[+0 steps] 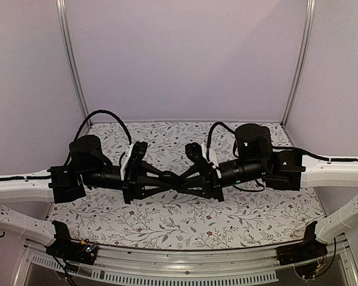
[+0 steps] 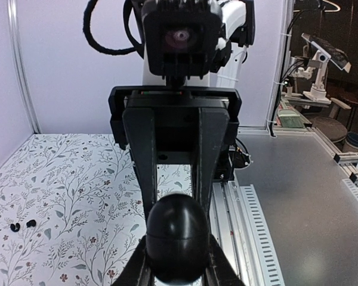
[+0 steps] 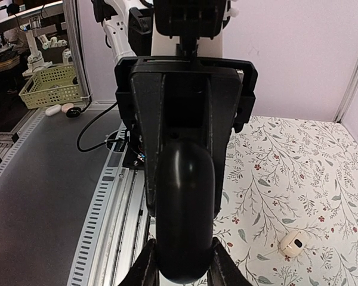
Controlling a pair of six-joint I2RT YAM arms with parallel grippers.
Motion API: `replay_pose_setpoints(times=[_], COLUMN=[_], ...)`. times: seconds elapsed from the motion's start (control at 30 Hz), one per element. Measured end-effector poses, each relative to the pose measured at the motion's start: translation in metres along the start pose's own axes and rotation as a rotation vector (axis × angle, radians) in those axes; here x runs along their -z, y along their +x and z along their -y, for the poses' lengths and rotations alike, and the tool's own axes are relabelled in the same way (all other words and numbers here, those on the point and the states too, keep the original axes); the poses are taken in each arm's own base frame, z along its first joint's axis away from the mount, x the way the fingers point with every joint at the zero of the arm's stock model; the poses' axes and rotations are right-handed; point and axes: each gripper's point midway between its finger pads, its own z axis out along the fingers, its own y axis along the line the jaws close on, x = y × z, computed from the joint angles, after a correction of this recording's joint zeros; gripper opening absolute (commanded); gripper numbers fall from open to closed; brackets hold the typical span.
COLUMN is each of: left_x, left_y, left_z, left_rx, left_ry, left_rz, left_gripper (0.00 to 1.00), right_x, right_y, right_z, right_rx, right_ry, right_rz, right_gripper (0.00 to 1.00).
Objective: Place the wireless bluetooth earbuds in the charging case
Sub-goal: Open the charging case.
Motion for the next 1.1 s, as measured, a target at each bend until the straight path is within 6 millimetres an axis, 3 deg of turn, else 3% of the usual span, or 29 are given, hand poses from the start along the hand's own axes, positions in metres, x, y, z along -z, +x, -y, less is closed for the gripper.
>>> replay_pose_setpoints(times=[0.07,0.13,0.2,0.4,0.97,1.1], left_x=[0.000,0.000,0.000,-0.003,-0.009,-0.010], left_y=[0.000,0.000,0.002,0.007,0.024,0.023], left_z=[0.000,0.000,-0.001,-0.003,-0.005,-0.004], left_rx=[0.000,-0.004,-0.006,-0.012,0.008,0.007], left_ry=[0.001,-0.001,-0.002,-0.007,0.016,0.021], left_rz=[0.000,-0.002,-0.010,-0.059,-0.181,-0.180], left_gripper=[0.00,0.11,0.23,0.32,0.35,0.32], right_x=[0.000,0.000,0.000,0.000,-0.004,-0.004], right_y=[-0.001,0.000,0.002,0.005,0.015,0.017], right_z=[0.000,0.000,0.001,0.003,0.007,0.007], right_rx=[0.000,-0.007,-0.003,-0.005,-0.006,-0.005], right_ry=[0.000,0.001,0.001,0.011,0.016,0.016], right_rz=[0.001,-0.003,-0.009,-0.035,-0.091,-0.098], right_gripper=[0.10,0.01,0.00,0.00,0.00,0.00])
